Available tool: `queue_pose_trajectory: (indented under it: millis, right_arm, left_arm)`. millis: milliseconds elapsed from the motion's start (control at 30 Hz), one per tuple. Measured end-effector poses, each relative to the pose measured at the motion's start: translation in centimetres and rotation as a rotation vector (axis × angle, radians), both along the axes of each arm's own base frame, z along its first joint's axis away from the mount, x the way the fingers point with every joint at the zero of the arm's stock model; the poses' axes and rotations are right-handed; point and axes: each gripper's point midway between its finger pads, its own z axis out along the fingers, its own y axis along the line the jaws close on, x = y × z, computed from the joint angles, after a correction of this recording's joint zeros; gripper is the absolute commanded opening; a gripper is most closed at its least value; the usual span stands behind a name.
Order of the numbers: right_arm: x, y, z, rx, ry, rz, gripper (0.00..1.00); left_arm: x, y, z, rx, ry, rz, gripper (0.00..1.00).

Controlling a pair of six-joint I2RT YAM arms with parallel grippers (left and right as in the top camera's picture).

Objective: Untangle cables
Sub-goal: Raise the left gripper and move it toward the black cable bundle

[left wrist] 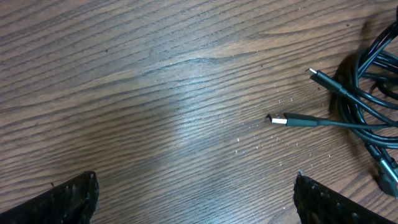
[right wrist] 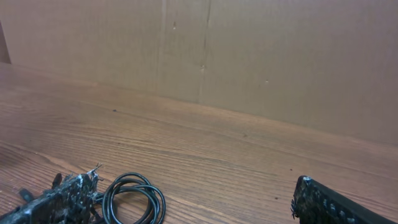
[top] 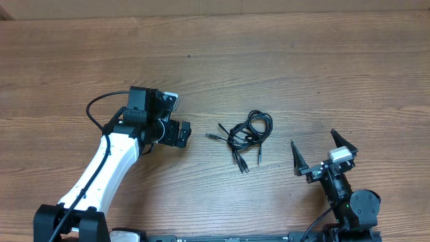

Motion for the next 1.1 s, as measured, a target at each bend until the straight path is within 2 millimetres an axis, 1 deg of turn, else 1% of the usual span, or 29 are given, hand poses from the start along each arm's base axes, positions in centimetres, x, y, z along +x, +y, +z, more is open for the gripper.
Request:
queue_pose_trajectory:
  millis: [1100]
  right_arm:
    - [0.0, 0.01, 0.0, 0.0, 0.0, 0.0, 1.0]
  left_arm:
    - [-0.22, -0.11, -0.05, -0.007, 0.01, -0.004, 1.0]
